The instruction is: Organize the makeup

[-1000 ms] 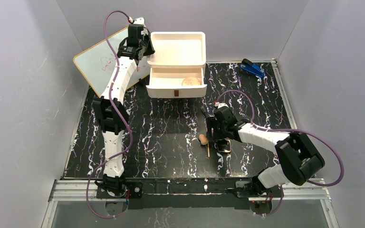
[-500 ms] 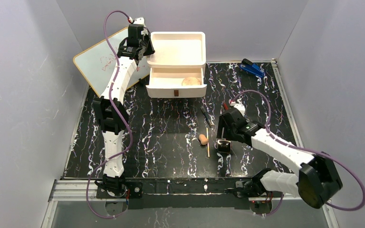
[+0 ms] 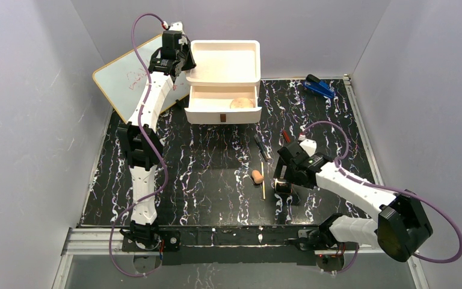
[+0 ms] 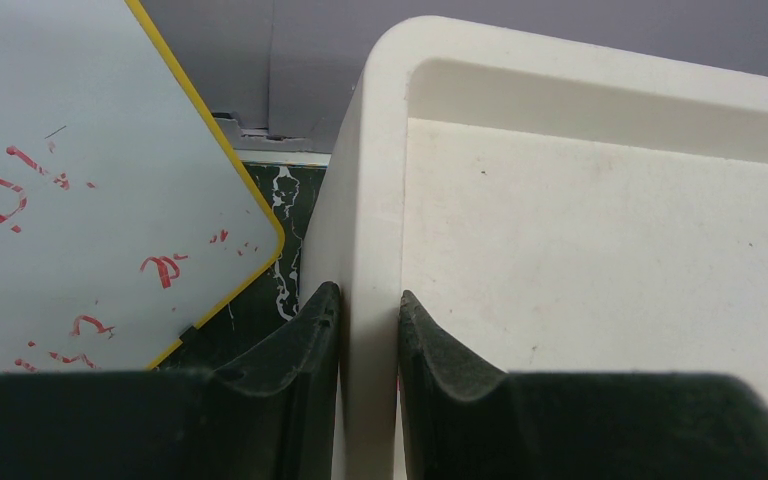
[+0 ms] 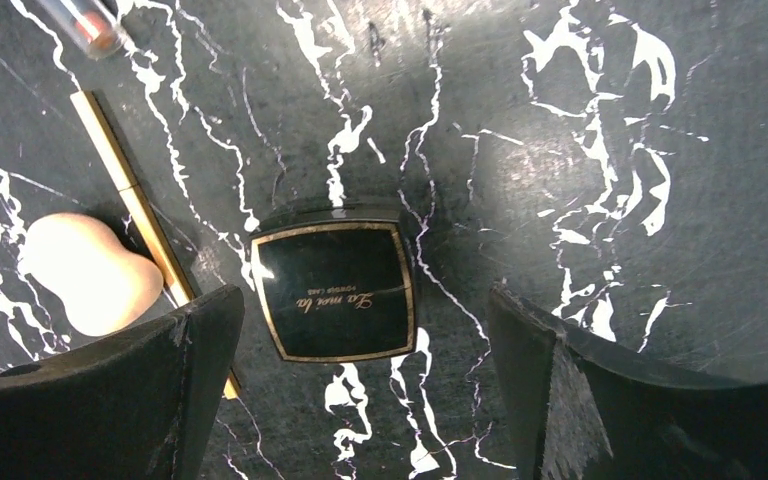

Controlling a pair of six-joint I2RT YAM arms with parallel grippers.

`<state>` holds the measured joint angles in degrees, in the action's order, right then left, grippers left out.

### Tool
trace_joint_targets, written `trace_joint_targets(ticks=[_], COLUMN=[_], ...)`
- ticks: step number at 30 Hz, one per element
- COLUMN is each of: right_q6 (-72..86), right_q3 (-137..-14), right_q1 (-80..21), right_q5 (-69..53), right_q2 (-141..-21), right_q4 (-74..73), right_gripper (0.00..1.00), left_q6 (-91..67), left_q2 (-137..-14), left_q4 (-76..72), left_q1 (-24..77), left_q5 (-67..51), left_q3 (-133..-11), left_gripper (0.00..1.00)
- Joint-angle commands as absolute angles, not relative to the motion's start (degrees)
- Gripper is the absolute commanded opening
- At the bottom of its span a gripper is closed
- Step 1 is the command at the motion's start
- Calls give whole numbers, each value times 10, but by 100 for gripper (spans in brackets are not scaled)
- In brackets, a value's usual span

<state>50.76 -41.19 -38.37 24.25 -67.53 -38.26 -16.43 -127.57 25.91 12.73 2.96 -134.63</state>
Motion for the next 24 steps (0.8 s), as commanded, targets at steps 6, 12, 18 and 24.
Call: trace_joint_targets(ticks=[6,12,18,24], right_q6=[542,552,558,567], right_q3=[-424,-418,-401,-381], right_q1=[-427,-447,-454,-454], right_q5=[243,243,244,237], right_q2=[-706,-747,-771,-790], right_q4=[-357,-351,-340,-326], right_gripper=[99,99,98,83], left_q6=[-184,-184,-183,-182], left_q2=[-1270,-1273,-1274,-1274], left_q4=[249,248,248,248], left_q1=[140,139,141,140], left_q5=[4,4,4,3], left_q3=[-1360,-1361,-1361,-1361], left_gripper=[0,0,0,0])
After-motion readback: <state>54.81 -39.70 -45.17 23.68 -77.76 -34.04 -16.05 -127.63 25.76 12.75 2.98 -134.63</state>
